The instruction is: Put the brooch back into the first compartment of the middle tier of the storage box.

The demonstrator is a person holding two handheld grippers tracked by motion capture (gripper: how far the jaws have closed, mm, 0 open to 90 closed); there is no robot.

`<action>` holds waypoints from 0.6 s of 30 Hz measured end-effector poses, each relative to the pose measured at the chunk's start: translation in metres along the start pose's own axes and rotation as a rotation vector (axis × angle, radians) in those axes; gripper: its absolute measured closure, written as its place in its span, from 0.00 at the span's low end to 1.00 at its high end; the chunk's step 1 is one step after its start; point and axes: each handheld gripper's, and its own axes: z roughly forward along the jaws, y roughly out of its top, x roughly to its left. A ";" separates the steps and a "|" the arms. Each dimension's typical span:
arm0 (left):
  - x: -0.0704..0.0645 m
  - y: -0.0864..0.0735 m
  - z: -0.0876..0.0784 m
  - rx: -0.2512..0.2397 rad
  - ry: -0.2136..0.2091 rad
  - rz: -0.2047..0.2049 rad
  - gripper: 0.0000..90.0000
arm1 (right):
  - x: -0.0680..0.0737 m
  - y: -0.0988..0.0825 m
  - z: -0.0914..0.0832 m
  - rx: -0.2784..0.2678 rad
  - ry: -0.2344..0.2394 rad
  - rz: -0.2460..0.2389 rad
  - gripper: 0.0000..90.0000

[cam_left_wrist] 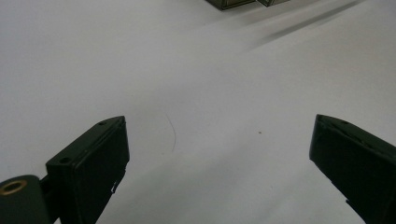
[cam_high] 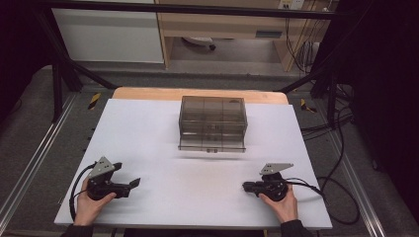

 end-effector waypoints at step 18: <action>0.000 0.000 0.000 -0.001 -0.003 0.000 0.05 | 0.001 0.000 -0.002 -0.002 0.023 0.016 0.98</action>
